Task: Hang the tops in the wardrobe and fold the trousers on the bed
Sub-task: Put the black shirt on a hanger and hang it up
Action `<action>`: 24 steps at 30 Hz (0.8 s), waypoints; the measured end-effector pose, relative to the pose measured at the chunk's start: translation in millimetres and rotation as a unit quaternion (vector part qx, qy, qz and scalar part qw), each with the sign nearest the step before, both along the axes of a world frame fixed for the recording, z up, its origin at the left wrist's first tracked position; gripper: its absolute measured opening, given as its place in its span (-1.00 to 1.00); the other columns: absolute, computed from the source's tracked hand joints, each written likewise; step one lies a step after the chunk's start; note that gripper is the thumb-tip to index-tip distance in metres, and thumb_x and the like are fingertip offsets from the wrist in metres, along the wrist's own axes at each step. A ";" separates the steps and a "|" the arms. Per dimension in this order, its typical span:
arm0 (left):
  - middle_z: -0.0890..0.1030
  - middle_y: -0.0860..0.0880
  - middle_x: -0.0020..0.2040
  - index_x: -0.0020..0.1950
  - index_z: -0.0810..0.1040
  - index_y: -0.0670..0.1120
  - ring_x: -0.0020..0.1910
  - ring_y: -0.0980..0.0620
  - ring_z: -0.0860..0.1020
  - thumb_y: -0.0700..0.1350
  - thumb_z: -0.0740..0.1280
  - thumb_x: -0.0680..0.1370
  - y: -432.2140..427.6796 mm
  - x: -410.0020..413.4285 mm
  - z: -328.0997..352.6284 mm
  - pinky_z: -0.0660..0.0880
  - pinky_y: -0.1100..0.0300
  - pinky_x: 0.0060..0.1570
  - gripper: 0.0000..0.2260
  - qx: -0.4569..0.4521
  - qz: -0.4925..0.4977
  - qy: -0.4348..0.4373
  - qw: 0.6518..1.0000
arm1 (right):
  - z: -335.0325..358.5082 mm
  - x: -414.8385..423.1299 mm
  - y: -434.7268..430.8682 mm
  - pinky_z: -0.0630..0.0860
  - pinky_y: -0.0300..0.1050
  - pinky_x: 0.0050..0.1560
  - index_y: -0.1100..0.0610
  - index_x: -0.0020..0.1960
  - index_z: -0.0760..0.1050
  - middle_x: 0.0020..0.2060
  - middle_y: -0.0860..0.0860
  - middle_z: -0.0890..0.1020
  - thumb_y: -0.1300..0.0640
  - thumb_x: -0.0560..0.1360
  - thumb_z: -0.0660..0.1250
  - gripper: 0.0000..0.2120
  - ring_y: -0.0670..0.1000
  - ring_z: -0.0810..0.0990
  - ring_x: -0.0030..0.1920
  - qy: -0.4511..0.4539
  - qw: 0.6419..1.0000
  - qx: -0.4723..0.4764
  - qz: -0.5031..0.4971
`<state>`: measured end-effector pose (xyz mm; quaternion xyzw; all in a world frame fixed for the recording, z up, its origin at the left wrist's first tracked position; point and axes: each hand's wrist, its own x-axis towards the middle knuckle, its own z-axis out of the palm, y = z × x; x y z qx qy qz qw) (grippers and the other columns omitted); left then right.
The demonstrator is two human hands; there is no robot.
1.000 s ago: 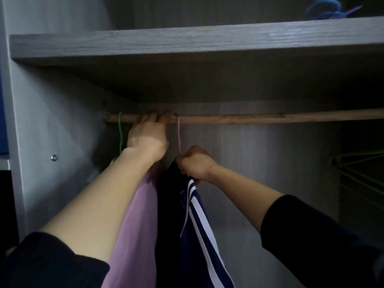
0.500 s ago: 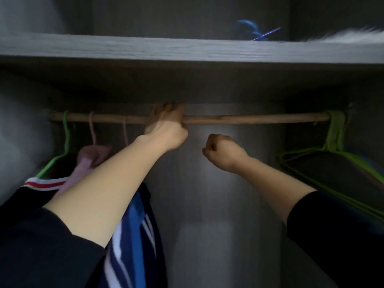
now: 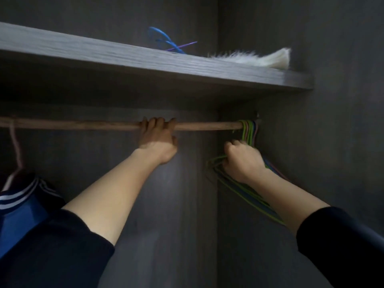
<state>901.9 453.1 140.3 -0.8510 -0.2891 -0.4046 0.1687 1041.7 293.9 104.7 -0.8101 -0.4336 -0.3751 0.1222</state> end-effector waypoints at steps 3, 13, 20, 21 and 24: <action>0.42 -0.19 0.25 0.48 0.27 -0.04 0.25 -0.22 0.30 0.04 0.02 0.45 7.7 3.5 -7.3 0.02 -0.07 0.42 -0.41 0.025 -0.009 -0.025 0.999 | -0.5 18.9 -9.2 0.45 0.00 0.05 0.16 0.26 0.41 0.19 0.12 0.52 0.10 0.53 0.26 -0.67 0.16 0.47 0.22 -0.014 0.997 -0.019 -0.069; 0.45 -0.22 0.15 0.38 0.41 -0.09 0.16 -0.24 0.35 0.06 0.03 0.43 25.7 13.3 -16.6 0.08 -0.10 0.36 -0.44 0.064 -0.044 -0.088 0.993 | 4.6 33.0 -17.3 0.45 -0.07 -0.11 0.16 0.12 0.50 0.08 0.12 0.58 0.10 0.53 0.27 -0.79 0.19 0.56 0.09 0.075 0.995 -0.012 -0.070; 0.43 -0.22 0.16 0.39 0.39 -0.08 0.17 -0.24 0.33 0.05 0.09 0.41 24.7 12.5 -14.1 0.05 -0.06 0.34 -0.44 0.065 -0.039 -0.077 0.994 | 18.4 39.4 2.1 0.37 -0.16 -0.31 0.21 -0.05 0.51 -0.16 0.10 0.57 0.15 0.50 0.29 -0.88 0.05 0.53 -0.20 0.349 0.916 0.169 0.104; 0.42 -0.21 0.18 0.41 0.36 -0.07 0.19 -0.23 0.32 0.06 0.08 0.40 23.3 11.3 -12.9 0.04 -0.05 0.35 -0.42 0.058 -0.034 -0.068 0.995 | 19.2 39.4 6.8 0.34 -0.18 -0.36 0.19 -0.07 0.52 -0.22 0.07 0.56 0.11 0.51 0.32 -0.86 0.02 0.51 -0.24 0.355 0.912 0.169 0.118; 0.38 -0.19 0.26 0.46 0.28 -0.03 0.26 -0.21 0.28 0.09 0.11 0.47 19.5 7.8 -8.5 -0.02 -0.02 0.39 -0.44 0.040 -0.025 -0.050 0.998 | 21.6 33.2 15.8 0.30 -0.23 -0.43 0.16 -0.04 0.55 -0.31 0.00 0.50 0.05 0.55 0.29 -0.82 -0.03 0.47 -0.30 0.353 0.907 0.176 0.147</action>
